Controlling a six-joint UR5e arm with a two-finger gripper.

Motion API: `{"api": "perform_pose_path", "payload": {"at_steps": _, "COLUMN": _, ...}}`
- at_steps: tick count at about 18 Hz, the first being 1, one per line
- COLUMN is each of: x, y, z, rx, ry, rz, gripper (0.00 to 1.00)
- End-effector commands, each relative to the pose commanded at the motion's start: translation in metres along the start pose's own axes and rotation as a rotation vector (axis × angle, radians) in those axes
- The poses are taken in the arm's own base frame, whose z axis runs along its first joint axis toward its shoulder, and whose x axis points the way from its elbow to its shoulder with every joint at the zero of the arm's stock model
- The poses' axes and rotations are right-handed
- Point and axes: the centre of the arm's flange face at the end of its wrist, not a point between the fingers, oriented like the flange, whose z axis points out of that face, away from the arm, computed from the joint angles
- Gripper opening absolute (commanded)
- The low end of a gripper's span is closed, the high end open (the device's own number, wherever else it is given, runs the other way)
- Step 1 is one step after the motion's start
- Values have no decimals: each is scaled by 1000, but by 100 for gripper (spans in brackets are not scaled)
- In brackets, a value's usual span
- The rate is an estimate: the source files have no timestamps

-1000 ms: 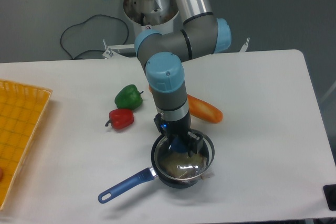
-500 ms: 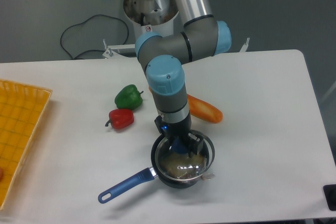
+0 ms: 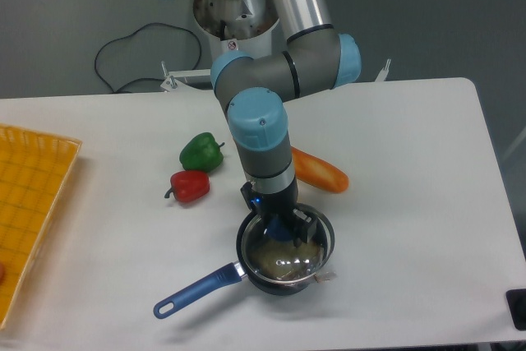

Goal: Close the pot lid
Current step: 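Press and adjust the lid to seat it on the saucepan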

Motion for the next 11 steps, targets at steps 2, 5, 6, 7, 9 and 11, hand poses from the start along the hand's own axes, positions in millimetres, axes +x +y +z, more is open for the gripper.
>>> {"api": "perform_pose_path", "payload": {"at_steps": 2, "x": -1, "y": -1, "z": 3, "rx": -2, "ry": 3, "rz": 0, "gripper": 60}}
{"api": "perform_pose_path", "payload": {"at_steps": 5, "x": 1, "y": -4, "z": 7, "rx": -5, "ry": 7, "rz": 5, "gripper": 61}}
{"api": "perform_pose_path", "payload": {"at_steps": 6, "x": 4, "y": -6, "z": 8, "rx": -5, "ry": 9, "rz": 10, "gripper": 61}}
{"api": "perform_pose_path", "payload": {"at_steps": 7, "x": 5, "y": -6, "z": 8, "rx": -6, "ry": 10, "rz": 11, "gripper": 61}}
{"api": "perform_pose_path", "payload": {"at_steps": 9, "x": 5, "y": -6, "z": 9, "rx": -6, "ry": 12, "rz": 11, "gripper": 61}}
{"api": "perform_pose_path", "payload": {"at_steps": 11, "x": 5, "y": -6, "z": 10, "rx": -7, "ry": 13, "rz": 11, "gripper": 61}}
